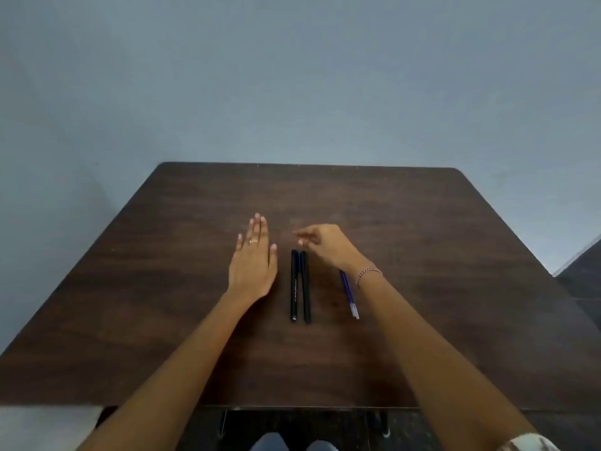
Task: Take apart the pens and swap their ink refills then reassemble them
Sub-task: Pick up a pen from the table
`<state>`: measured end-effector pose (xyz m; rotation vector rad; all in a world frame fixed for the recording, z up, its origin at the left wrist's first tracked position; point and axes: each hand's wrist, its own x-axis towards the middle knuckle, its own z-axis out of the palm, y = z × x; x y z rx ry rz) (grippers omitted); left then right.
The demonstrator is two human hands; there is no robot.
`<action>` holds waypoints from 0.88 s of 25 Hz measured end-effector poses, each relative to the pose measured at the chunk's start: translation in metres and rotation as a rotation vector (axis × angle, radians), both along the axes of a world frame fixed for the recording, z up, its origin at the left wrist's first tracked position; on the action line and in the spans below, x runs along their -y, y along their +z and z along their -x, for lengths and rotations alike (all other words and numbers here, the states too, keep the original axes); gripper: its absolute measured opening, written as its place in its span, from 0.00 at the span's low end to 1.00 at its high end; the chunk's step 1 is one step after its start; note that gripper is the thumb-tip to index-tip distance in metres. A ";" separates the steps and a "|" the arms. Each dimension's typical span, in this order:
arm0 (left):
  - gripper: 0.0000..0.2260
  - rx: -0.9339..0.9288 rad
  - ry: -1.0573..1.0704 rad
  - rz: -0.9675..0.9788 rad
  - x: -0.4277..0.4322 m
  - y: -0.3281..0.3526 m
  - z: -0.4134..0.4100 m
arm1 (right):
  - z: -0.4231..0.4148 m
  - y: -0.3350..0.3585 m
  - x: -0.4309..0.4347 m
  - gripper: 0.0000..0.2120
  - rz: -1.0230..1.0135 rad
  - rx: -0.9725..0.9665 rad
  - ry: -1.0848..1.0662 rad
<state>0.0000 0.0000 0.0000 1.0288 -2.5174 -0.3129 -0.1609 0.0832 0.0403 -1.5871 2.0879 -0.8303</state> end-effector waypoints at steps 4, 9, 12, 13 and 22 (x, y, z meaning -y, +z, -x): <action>0.28 0.013 -0.162 -0.277 -0.021 -0.005 -0.027 | -0.008 0.007 0.005 0.18 -0.169 -0.167 0.121; 0.36 -0.038 -0.345 -0.458 -0.028 0.000 -0.044 | -0.006 0.008 0.017 0.15 -0.233 -0.263 0.178; 0.42 -0.016 -0.399 -0.472 -0.037 -0.003 -0.048 | -0.006 0.010 0.020 0.13 -0.228 -0.273 0.205; 0.43 -0.006 -0.406 -0.471 -0.038 -0.004 -0.049 | -0.007 0.010 0.021 0.12 -0.224 -0.276 0.204; 0.38 -0.036 -0.344 -0.467 -0.028 -0.009 -0.049 | -0.012 0.007 0.033 0.12 -0.249 -0.344 0.142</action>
